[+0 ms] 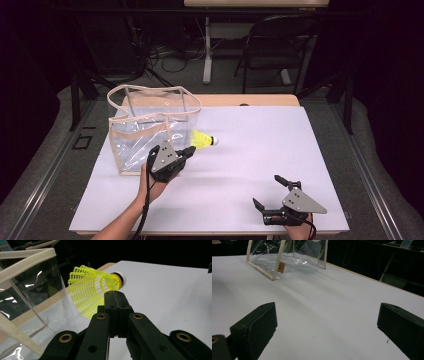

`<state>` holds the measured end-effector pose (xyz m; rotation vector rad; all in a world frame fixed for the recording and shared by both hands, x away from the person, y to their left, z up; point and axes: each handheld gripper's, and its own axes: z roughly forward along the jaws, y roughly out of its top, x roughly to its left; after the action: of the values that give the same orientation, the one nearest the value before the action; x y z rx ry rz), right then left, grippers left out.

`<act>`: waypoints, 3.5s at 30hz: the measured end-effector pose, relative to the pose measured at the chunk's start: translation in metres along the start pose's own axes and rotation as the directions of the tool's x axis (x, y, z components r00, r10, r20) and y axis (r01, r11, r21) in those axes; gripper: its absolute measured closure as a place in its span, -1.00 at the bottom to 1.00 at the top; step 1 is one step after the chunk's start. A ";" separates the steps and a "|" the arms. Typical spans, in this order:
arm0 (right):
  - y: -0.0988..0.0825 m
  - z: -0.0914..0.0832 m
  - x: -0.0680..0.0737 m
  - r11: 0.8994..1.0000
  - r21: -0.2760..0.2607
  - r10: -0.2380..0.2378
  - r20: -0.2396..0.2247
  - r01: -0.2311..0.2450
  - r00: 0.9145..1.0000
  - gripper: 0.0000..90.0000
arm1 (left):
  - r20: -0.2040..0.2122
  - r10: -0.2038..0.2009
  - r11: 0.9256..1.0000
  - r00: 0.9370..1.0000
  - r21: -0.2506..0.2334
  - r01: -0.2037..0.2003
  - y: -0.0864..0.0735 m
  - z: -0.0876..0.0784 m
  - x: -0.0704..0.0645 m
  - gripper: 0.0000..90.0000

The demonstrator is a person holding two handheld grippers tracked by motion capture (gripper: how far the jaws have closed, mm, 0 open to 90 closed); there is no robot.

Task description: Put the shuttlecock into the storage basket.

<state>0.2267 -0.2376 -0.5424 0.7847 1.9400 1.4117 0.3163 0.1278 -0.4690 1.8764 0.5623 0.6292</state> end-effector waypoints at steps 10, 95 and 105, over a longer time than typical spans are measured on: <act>0.000 0.000 0.000 1.000 0.004 0.001 -0.002 -0.001 1.000 -0.95 | 0.005 0.009 1.000 1.000 -0.015 -0.009 0.007 0.000 0.002 1.00; 0.000 0.000 0.001 1.000 0.003 -0.003 -0.002 0.003 1.000 -0.95 | -0.123 0.027 0.989 0.992 -0.138 -0.044 0.064 -0.025 0.061 1.00; 0.000 0.001 0.001 1.000 0.007 -0.003 -0.003 0.003 1.000 -0.95 | -0.148 0.025 0.990 0.989 -0.130 -0.044 0.066 -0.030 0.074 1.00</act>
<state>0.2268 -0.2368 -0.5428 0.7829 1.9489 1.4056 0.3585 0.1717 -0.3852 1.7271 0.5686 0.8126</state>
